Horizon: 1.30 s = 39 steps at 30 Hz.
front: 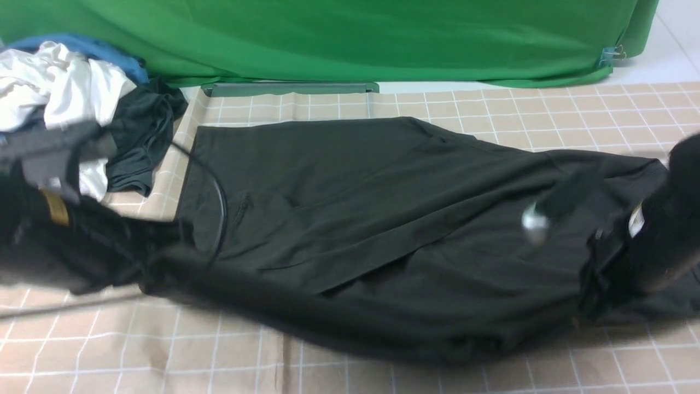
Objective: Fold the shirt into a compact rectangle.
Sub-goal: 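Fold the black garment in half by bringing its near edge over to the far edge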
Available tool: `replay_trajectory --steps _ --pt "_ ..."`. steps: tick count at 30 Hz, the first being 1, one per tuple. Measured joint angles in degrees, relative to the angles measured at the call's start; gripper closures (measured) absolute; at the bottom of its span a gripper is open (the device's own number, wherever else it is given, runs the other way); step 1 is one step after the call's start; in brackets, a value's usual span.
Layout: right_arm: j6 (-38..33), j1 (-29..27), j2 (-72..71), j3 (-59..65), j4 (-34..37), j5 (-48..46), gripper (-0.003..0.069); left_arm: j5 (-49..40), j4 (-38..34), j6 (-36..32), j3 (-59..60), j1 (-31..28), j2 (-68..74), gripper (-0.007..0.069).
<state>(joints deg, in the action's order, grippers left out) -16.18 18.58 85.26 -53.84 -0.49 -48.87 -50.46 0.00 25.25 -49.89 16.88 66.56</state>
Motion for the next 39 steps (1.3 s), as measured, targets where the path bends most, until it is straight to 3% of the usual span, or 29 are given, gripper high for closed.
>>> replay_trajectory --steps 6,13,23,29,32,36,39 --pt "0.09 -3.57 1.98 -9.34 -0.08 -1.28 0.0606 3.32 -2.03 -2.97 -8.48 -6.07 10.00 0.0589" --pt "0.02 -6.33 15.67 -27.20 -0.03 -1.64 0.0606 6.27 -5.33 -6.31 -24.47 -12.51 27.65 0.0589" --pt "0.15 -7.53 37.67 -55.07 0.03 -2.54 0.0606 4.60 -5.15 -6.37 -48.42 -14.88 49.90 0.0589" --pt "0.91 -7.53 47.15 -64.52 -0.13 -1.15 0.0599 3.72 -5.08 -7.93 -56.70 -15.06 56.97 0.0587" --pt "0.91 -7.54 48.77 -65.60 -0.39 2.43 0.0533 3.99 -4.76 -8.10 -57.15 -15.06 57.89 0.0575" --pt "1.04 -7.72 48.37 -66.47 -1.57 6.40 0.0370 7.46 -2.26 -8.83 -57.52 -15.06 58.06 0.0465" --pt "3.63 -7.61 46.47 -66.63 -1.07 3.94 0.0334 7.63 -1.51 -9.15 -58.31 -15.12 57.84 0.0375"
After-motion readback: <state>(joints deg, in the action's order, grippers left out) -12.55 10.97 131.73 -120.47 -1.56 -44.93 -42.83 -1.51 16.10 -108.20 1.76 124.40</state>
